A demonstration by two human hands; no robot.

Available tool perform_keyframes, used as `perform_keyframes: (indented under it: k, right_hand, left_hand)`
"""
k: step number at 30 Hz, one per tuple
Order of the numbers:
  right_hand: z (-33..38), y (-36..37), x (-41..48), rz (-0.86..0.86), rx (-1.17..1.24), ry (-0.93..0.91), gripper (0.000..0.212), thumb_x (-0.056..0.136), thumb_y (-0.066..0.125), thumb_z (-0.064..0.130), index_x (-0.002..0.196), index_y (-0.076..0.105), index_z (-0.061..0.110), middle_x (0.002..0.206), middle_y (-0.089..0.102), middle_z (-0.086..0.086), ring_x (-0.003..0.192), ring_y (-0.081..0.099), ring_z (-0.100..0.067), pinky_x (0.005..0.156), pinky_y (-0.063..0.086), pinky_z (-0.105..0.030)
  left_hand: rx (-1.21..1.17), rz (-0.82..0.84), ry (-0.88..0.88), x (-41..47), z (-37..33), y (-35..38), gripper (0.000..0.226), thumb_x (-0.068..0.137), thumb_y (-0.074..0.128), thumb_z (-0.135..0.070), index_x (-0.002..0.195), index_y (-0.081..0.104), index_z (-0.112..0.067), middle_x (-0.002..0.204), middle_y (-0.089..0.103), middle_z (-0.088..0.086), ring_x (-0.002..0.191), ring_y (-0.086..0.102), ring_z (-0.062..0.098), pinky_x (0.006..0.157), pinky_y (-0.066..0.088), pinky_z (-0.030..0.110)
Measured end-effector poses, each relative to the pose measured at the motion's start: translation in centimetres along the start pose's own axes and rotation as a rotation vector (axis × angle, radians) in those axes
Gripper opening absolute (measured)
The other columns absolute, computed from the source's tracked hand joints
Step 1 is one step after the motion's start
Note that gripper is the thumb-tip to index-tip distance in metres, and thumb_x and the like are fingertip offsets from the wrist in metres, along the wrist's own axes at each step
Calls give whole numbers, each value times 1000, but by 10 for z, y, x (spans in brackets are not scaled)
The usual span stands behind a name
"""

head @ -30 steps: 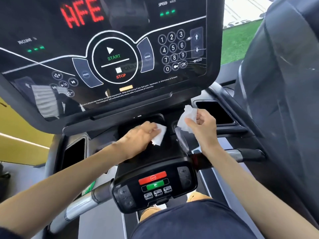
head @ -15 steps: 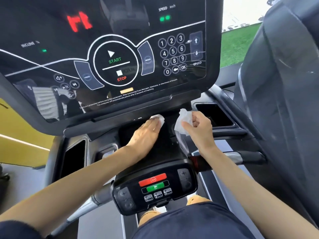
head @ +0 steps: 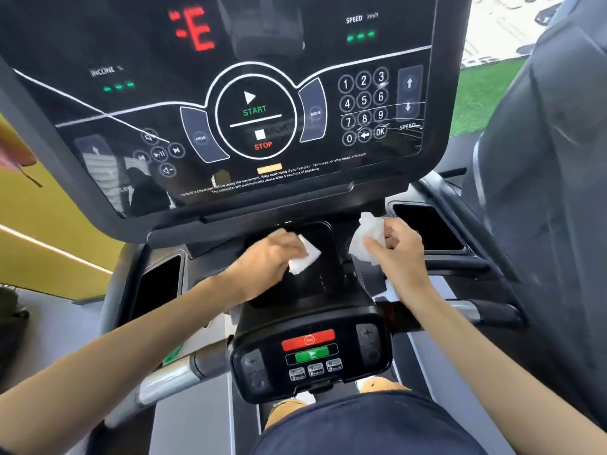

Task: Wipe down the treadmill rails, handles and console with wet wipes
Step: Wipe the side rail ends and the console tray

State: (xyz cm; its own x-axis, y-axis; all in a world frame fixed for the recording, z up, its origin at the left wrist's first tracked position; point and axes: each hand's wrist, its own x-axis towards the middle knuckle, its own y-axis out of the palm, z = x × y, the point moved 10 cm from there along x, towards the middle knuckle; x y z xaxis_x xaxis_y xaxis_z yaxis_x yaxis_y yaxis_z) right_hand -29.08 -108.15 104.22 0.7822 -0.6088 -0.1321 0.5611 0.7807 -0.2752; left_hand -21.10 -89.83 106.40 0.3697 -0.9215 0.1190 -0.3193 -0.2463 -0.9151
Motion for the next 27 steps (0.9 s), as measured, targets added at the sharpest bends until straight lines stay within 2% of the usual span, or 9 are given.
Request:
perform_keyframes:
  k: [3, 5, 10, 14, 17, 19, 21, 24, 27]
  right_hand:
    - [7, 9, -1, 39, -16, -11, 21, 82, 67, 14, 102, 64, 20, 92, 65, 4, 85, 62, -13, 67, 50, -20]
    - [12, 16, -3, 77, -22, -23, 20, 82, 67, 12, 101, 64, 19, 89, 65, 6, 82, 61, -8, 64, 47, -11]
    - [4, 20, -2, 75, -35, -18, 19, 80, 66, 11, 96, 64, 20, 89, 67, 3, 85, 63, -14, 67, 46, -20]
    - [4, 18, -1, 58, -34, -28, 20, 80, 65, 10, 96, 64, 22, 87, 66, 5, 84, 62, -14, 66, 45, -22]
    - [5, 21, -2, 75, -70, -28, 23, 80, 65, 13, 102, 65, 19, 91, 67, 5, 86, 63, -13, 69, 47, -22]
    - [5, 22, -2, 79, -89, -29, 25, 81, 65, 14, 105, 65, 19, 92, 68, 6, 87, 63, -12, 71, 50, -24]
    - [6, 22, -2, 76, -85, -34, 24, 80, 65, 14, 104, 65, 20, 92, 68, 7, 88, 63, -12, 73, 50, -24]
    - [6, 22, -2, 79, -94, -39, 23, 81, 65, 15, 103, 64, 21, 94, 67, 7, 90, 63, -12, 73, 49, -24]
    - [9, 21, -3, 77, -97, -49, 25, 81, 65, 14, 105, 64, 20, 94, 67, 7, 90, 63, -12, 74, 51, -26]
  left_hand:
    - [137, 28, -127, -1, 17, 13, 68, 68, 53, 23, 129, 58, -6, 139, 50, 13, 124, 50, 30, 96, 50, 38]
    - [42, 106, -84, 0, 8, 25, 72, 68, 48, 25, 133, 55, -7, 144, 46, 11, 133, 43, 26, 110, 37, 35]
    - [-214, 191, 0, -16, -3, 19, 41, 74, 58, 19, 104, 73, -5, 112, 70, 6, 106, 65, 20, 92, 52, 34]
    - [72, -38, 39, -28, 0, -15, 56, 60, 51, 22, 107, 71, -3, 113, 69, 11, 98, 68, 28, 82, 57, 38]
    - [336, 7, -195, -26, 25, -7, 61, 66, 59, 17, 124, 57, -1, 122, 62, 17, 99, 67, 35, 73, 58, 38]
    - [332, 22, -231, -29, 30, -1, 62, 60, 63, 18, 119, 62, 0, 123, 62, 18, 91, 69, 37, 64, 59, 38]
    - [130, 117, -164, -30, 22, 10, 57, 61, 56, 19, 112, 68, -5, 123, 64, 13, 95, 68, 35, 74, 58, 40]
    - [-109, 151, -22, -36, 0, 7, 54, 65, 57, 23, 107, 73, -6, 117, 68, 8, 107, 64, 19, 95, 48, 23]
    - [98, -20, -94, -39, 20, -19, 56, 59, 60, 21, 108, 71, -4, 114, 69, 9, 100, 68, 24, 80, 56, 29]
